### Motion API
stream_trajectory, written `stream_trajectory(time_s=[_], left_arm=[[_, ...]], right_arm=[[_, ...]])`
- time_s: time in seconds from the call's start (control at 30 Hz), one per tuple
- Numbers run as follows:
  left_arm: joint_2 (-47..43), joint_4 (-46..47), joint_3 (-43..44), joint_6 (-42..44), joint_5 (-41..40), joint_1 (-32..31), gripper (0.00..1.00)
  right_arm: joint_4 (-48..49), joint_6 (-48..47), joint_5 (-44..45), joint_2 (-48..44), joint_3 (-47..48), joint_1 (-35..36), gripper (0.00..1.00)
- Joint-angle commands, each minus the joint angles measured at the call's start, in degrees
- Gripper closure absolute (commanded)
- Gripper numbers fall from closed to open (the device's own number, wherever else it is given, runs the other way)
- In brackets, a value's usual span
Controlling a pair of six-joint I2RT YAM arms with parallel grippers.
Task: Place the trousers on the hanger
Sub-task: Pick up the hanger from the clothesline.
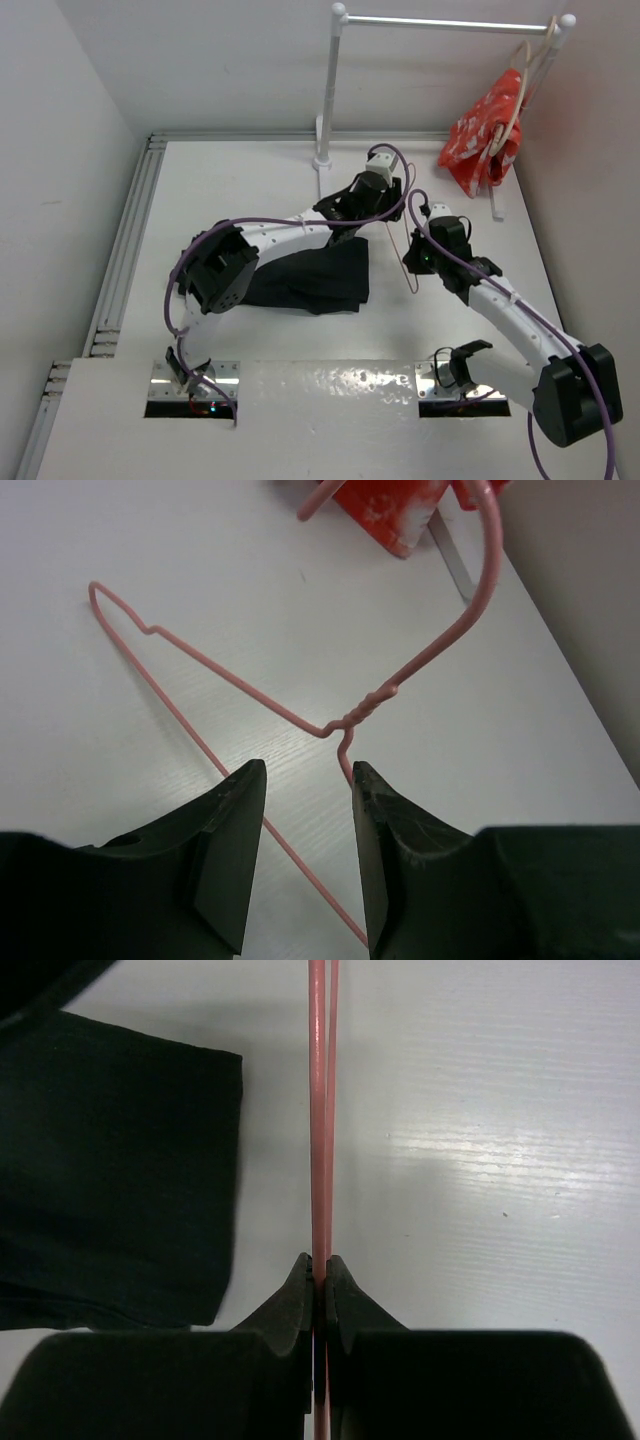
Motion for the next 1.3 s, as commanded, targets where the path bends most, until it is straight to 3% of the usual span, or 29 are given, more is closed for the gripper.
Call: stream_trajectory(time_s=[0.0,0.47,0.83,0.87,1.03,1.13,1.2,1.23,1.27], left_arm=[[-0.6,2.2,1.7,2.1,-0.7,-0.8,0.62],[3.8,5.6,7.5,2.8,-1.7,-1.7,0.63],[8.2,0.9,14.7,4.4,-5.6,-2.1,0.7],[8.6,0.6,15.2,4.5,-5.6,-2.2,0.71],[8.5,-1.4,14.8,4.6,-5.6,-2.2,0.98],[6.4,0.5,11.7,4.0,-5.7,-2.2,1.0],[4.7,2.0,8.2,3.4,-6.4,-2.2,1.0],[2.0,3.5,5.9,2.7,-6.4,-2.2,1.0],[0.7,5.4,3.7,2.3,-6.3,-2.2,1.0]], right_arm=[[0.6,0.1,1.0,0.7,0.6,0.5,1.0],[1.1,0.9,-1.4,-0.6,0.1,0.6,1.0],[0.7,0.8,-1.0,-0.7,0.1,0.7,1.0],[0.7,0.9,-0.9,-0.8,0.1,0.7,1.0],[0.0,0.8,1.4,-1.2,0.2,0.7,1.0],[0.0,1.5,2.6,-1.5,0.1,0.7,1.0],[-0.4,1.7,2.6,-2.2,0.3,0.7,0.88],[-1.2,1.6,2.7,-2.6,1.0,0.7,0.65],[-2.7,1.5,2.8,-3.2,1.4,0.7,0.52]])
